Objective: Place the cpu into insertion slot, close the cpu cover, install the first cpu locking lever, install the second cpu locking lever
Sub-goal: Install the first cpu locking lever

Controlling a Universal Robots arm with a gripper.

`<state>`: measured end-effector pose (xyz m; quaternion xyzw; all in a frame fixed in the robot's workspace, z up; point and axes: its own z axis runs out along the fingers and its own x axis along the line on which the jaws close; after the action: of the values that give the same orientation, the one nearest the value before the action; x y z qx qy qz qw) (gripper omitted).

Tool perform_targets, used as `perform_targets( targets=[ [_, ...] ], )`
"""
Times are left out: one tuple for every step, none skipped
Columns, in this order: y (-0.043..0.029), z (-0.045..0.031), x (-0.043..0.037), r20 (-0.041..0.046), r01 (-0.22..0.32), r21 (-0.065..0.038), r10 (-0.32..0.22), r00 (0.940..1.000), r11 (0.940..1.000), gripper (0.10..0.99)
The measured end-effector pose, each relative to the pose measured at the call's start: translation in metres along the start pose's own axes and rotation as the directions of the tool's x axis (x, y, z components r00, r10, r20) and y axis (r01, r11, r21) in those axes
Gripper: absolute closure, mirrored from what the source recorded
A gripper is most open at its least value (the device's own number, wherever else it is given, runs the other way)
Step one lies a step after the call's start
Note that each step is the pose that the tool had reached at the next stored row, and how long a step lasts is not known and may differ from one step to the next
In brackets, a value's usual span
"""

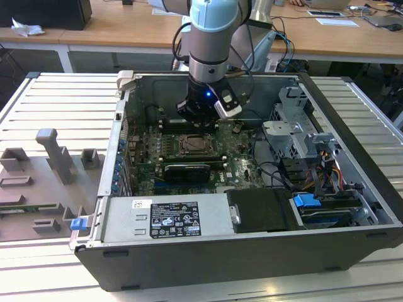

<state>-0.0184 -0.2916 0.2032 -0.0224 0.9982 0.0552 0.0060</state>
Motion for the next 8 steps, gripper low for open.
perform_targets(
  targets=[
    [0.0, 0.0003, 0.0, 0.0, -0.001, 0.0, 0.001, 1.0, 1.0, 0.98],
    [-0.0001, 0.0006, 0.0, 0.0001, -0.001, 0.0, 0.001, 1.0, 1.0, 0.98],
    [0.0002, 0.0016, -0.0003, 0.0012, -0.002, -0.002, 0.002, 1.0, 1.0, 0.98],
    [0.0001, 0.0019, -0.0003, 0.0008, -0.002, -0.001, 0.002, 1.0, 1.0, 0.98],
    [-0.0001, 0.002, -0.0002, 0.0005, -0.002, 0.0, 0.002, 1.0, 1.0, 0.98],
    [-0.0002, 0.0022, -0.0003, 0.0003, -0.003, 0.0, 0.003, 1.0, 1.0, 0.98],
    [-0.0003, 0.0022, -0.0003, 0.0002, -0.003, 0.001, 0.003, 1.0, 1.0, 0.98],
    [-0.0003, 0.0022, -0.0003, 0.0002, -0.003, 0.001, 0.003, 1.0, 1.0, 0.98]
  ],
)
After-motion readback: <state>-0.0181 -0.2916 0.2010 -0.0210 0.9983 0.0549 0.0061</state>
